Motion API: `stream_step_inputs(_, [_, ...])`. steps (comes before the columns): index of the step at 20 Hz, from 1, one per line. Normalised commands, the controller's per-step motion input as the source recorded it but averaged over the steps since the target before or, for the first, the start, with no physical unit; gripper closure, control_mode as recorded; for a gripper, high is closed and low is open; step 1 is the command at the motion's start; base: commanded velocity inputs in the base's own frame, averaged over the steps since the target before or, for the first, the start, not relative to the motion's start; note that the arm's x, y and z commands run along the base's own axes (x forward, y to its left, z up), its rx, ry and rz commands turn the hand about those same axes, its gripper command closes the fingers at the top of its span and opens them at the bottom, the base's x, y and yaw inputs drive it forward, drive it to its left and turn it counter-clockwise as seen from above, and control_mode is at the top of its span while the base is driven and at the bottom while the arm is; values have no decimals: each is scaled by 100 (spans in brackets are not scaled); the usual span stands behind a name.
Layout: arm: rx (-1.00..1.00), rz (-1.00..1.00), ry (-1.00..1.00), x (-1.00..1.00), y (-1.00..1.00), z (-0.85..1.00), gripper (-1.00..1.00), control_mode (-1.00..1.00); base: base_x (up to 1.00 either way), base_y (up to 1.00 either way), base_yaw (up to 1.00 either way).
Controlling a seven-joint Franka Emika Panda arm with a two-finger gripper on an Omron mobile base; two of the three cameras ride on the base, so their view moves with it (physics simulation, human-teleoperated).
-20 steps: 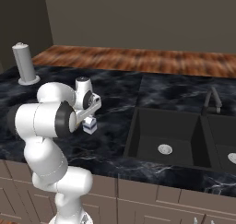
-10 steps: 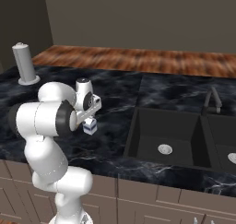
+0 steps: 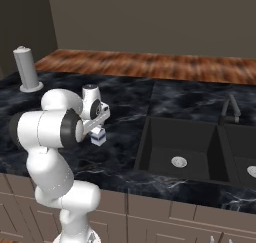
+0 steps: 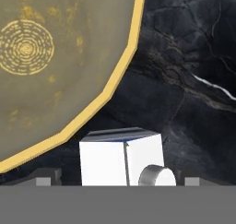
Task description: Gather the eggs and milk located in the vicinity of the sink area and place them right next to the bowl.
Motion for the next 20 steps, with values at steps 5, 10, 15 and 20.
stream_step_inputs(5, [0, 0, 0, 0, 0, 18, -100, -100, 0, 0, 0])
stream_step_inputs(10, [0, 0, 0, -1, 0, 68, -100, -100, 0, 0, 0])
stream_step_inputs(15, [1, -10, 1, -32, 0, 58, -100, -100, 0, 0, 0])
stream_step_inputs(20, [1, -35, 0, -95, 1, 20, -100, -100, 0, 0, 0])
